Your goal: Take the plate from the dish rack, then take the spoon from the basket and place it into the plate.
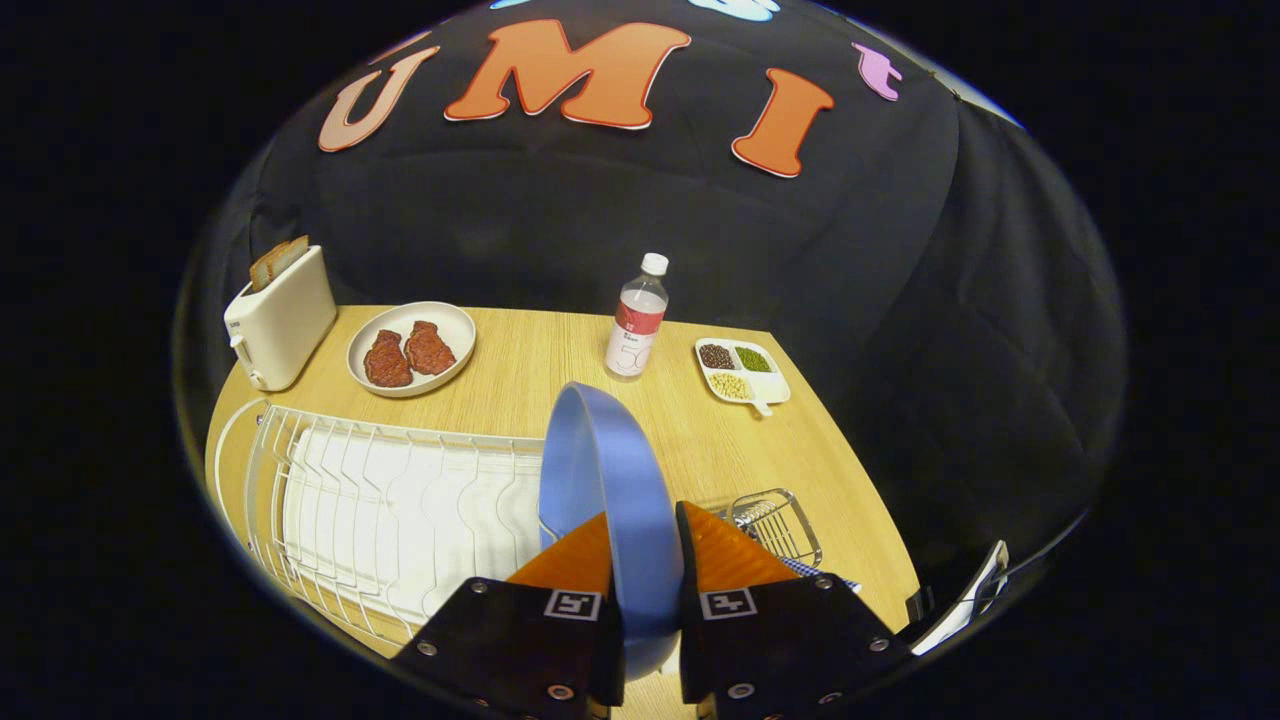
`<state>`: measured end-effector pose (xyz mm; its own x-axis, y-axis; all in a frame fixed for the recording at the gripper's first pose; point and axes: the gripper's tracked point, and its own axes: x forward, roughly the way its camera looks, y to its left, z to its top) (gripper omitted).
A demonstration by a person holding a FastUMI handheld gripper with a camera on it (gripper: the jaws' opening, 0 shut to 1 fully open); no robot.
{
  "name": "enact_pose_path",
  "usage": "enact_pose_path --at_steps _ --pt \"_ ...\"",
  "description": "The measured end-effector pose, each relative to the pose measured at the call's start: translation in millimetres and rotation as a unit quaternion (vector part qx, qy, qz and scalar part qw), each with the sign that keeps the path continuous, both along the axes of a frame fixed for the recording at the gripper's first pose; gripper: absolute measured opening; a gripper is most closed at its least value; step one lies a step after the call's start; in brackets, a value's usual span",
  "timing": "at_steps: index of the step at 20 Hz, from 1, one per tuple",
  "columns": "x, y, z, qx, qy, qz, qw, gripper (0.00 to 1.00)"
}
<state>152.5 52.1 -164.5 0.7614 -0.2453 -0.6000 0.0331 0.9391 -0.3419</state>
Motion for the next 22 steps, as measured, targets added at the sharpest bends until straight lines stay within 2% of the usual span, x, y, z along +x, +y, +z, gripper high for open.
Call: enact_pose_path --at_steps 6,12,18,22 --pt "-2 -4 19 -0.048 -0.025 -0.011 0.998 0.22" --pt "-27 -6 44 -0.021 -0.043 -0.014 0.999 0.21" --pt "-76 -17 61 0.041 -0.043 -0.024 0.998 0.21" --pt "-120 -11 60 0.125 -0.028 -0.019 0.992 0.21"
